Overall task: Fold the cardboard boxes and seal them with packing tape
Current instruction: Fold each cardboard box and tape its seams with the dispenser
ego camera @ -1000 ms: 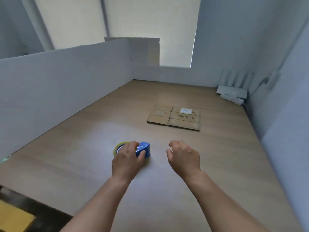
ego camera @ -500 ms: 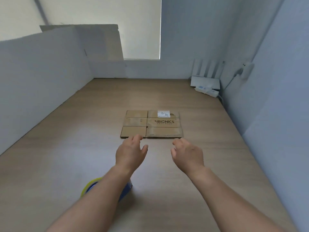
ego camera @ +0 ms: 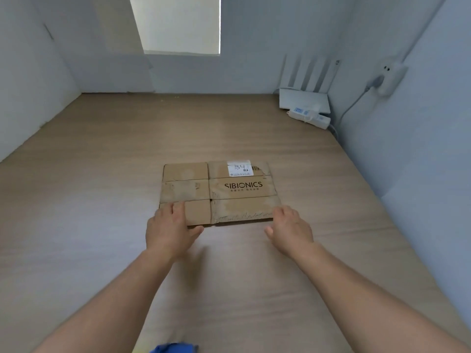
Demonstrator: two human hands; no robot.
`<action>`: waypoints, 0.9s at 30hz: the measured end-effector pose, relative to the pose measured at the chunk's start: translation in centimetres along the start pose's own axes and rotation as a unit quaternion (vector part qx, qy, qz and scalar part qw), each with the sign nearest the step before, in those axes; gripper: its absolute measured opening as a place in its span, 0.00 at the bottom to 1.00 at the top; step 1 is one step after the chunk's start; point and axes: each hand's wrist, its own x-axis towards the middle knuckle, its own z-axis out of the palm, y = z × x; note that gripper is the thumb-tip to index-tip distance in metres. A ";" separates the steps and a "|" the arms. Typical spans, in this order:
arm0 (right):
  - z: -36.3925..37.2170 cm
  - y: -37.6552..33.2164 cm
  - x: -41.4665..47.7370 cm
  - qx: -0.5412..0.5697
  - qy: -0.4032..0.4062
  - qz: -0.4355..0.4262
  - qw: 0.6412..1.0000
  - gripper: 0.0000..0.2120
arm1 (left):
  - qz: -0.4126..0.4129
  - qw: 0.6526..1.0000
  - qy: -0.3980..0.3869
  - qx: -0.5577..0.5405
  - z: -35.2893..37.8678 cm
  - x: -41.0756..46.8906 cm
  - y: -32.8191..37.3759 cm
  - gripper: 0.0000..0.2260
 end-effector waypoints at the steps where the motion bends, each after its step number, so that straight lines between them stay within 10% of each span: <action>1: 0.5 0.4 0.9 0.006 -0.017 0.019 1.000 0.27 | -0.020 1.000 -0.013 0.012 0.5 0.7 -0.8 0.36; 15: 2.9 1.8 0.4 0.114 0.030 0.093 0.989 0.45 | -0.095 0.991 -0.040 -0.090 2.8 -0.5 -0.3 0.45; 27: -0.6 9.5 -11.7 0.428 0.134 0.140 0.883 0.22 | -0.041 0.992 -0.101 -0.070 -1.5 -13.0 6.8 0.37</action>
